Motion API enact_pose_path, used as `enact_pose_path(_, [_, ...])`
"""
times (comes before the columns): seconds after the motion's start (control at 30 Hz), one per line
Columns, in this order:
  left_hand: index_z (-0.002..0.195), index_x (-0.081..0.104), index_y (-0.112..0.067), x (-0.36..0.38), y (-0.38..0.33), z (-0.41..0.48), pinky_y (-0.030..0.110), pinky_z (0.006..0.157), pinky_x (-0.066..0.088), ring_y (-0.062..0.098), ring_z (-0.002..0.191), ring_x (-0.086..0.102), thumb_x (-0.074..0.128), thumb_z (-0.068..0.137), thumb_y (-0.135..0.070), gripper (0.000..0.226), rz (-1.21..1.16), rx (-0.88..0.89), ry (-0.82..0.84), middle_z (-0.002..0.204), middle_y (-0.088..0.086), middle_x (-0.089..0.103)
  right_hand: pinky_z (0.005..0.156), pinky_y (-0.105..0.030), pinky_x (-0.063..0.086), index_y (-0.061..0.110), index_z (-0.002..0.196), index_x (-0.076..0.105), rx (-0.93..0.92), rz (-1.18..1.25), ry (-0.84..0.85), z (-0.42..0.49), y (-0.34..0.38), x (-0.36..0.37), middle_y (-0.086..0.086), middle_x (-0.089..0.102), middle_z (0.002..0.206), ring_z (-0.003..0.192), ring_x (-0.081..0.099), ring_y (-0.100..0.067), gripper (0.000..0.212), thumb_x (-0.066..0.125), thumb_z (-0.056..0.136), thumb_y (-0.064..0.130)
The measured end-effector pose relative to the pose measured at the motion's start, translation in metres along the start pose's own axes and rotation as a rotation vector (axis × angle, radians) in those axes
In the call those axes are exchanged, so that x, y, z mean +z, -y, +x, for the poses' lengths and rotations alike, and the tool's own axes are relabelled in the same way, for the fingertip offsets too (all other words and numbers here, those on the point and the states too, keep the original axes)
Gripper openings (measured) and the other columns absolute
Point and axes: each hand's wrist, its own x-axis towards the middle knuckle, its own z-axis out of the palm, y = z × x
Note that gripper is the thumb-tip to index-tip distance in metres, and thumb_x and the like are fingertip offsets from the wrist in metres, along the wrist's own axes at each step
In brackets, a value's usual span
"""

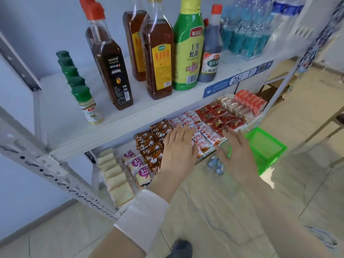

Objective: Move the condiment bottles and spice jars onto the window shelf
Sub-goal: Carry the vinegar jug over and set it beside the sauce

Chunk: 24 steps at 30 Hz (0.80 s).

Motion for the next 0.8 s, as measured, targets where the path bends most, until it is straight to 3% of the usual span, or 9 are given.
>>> enact_pose_path(0.1, [0.120,0.058,-0.009,0.007,-0.006,0.044,0.046,0.103,0.037,0.031,0.121,0.052,0.057,0.081,-0.019,0.040,-0.013,0.039,-0.013,0.125,0.013,0.060,0.106,-0.056,0.033,0.001,0.129,0.051,-0.021,0.002,-0.045,0.045,-0.006,-0.015,-0.022,0.048,0.134,0.133,0.035,-0.041,0.049,0.066,0.084,0.016])
enact_pose_path(0.2, [0.135,0.044,-0.011,0.016,-0.009,0.082,0.038,0.113,0.021,0.026,0.137,0.033,0.052,0.091,-0.020,0.045,-0.109,0.020,0.044,0.142,0.009,0.044,0.107,-0.050,0.034,0.002,0.129,0.051,-0.036,0.015,-0.100,0.087,-0.015,-0.023,-0.020,0.049,0.133,0.130,0.039,-0.037,0.047,0.063,0.087,0.019])
enact_pose_path(0.27, [0.138,0.038,-0.013,0.022,-0.009,0.102,0.034,0.114,0.018,0.023,0.138,0.029,0.050,0.093,-0.022,0.048,-0.107,0.011,0.040,0.145,0.006,0.040,0.107,-0.048,0.036,0.004,0.130,0.051,-0.029,0.037,-0.102,0.106,-0.024,-0.020,-0.018,0.050,0.133,0.127,0.042,-0.035,0.047,0.062,0.087,0.020])
enact_pose_path(0.37, [0.135,0.042,-0.012,0.031,-0.009,0.128,0.036,0.111,0.026,0.026,0.133,0.038,0.054,0.091,-0.018,0.047,-0.114,0.000,0.000,0.140,0.009,0.046,0.108,-0.042,0.035,0.005,0.130,0.051,-0.025,0.081,-0.082,0.134,-0.035,-0.014,-0.016,0.049,0.134,0.126,0.044,-0.032,0.047,0.062,0.087,0.021])
enact_pose_path(0.5, [0.130,0.047,-0.011,0.050,-0.011,0.163,0.035,0.103,0.037,0.026,0.123,0.048,0.058,0.087,-0.015,0.045,-0.138,-0.057,-0.102,0.134,0.010,0.052,0.105,-0.020,0.019,0.012,0.135,0.045,0.014,0.170,-0.051,0.188,-0.045,-0.018,-0.010,0.043,0.141,0.133,0.035,-0.023,0.049,0.059,0.089,0.026])
enact_pose_path(0.67, [0.125,0.050,-0.009,0.079,-0.021,0.194,0.028,0.098,0.041,0.022,0.118,0.052,0.047,0.088,-0.024,0.040,-0.091,-0.107,-0.303,0.126,0.009,0.057,0.113,-0.034,0.026,0.018,0.136,0.043,-0.108,0.322,-0.007,0.264,-0.065,-0.021,-0.006,0.043,0.142,0.134,0.036,-0.020,0.050,0.057,0.090,0.027])
enact_pose_path(0.8, [0.125,0.047,-0.010,0.100,-0.040,0.214,0.025,0.099,0.041,0.019,0.119,0.050,0.047,0.087,-0.021,0.039,-0.042,-0.228,-0.417,0.126,0.008,0.056,0.110,-0.025,0.027,0.022,0.138,0.039,-0.229,0.445,0.167,0.309,-0.086,-0.023,0.004,0.039,0.145,0.131,0.035,-0.008,0.055,0.053,0.088,0.039])
